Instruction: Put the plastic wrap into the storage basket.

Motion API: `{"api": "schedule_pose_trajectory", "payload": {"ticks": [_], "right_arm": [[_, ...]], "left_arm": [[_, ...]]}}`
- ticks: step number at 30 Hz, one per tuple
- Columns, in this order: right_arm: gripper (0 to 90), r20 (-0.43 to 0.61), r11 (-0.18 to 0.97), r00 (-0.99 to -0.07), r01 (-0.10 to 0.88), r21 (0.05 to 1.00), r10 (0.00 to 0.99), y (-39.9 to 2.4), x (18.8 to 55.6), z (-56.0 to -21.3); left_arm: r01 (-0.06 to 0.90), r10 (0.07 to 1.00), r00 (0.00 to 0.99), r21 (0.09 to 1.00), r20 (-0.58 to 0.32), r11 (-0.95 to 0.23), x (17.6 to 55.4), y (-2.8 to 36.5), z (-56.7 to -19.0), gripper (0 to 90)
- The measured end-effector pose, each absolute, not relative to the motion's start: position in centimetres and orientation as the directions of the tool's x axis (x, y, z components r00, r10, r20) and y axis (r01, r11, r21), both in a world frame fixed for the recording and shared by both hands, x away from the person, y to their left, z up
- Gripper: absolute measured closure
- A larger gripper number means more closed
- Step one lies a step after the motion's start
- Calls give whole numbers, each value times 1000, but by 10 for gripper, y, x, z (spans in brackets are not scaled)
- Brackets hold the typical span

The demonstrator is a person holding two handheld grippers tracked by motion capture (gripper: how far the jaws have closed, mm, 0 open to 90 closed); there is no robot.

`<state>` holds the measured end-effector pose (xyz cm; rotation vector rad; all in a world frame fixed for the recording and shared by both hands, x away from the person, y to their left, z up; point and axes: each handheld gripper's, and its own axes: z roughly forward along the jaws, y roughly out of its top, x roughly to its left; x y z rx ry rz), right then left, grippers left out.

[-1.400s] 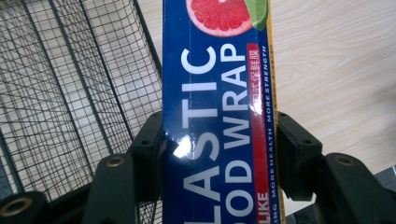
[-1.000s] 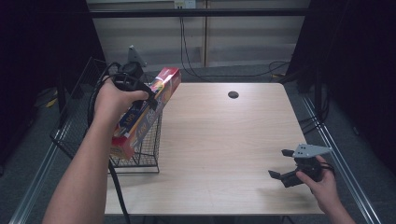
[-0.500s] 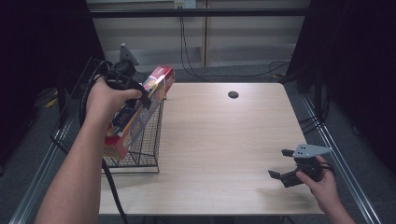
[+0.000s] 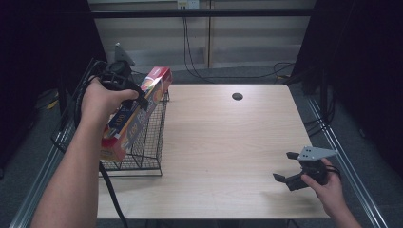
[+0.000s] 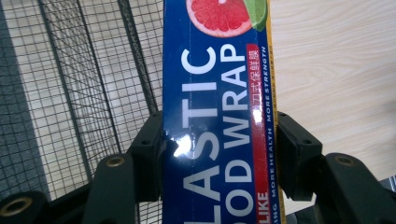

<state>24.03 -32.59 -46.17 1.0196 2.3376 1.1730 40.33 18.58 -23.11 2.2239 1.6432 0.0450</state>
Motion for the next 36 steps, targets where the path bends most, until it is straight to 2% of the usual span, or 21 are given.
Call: {"api": "schedule_pose_trajectory", "payload": {"ticks": [36], "right_arm": [[18,26,404,-689,455,793,724,-325,241,-462]], "left_arm": [[932,954,245,314,-173,-183,400,215,-222,447]]}}
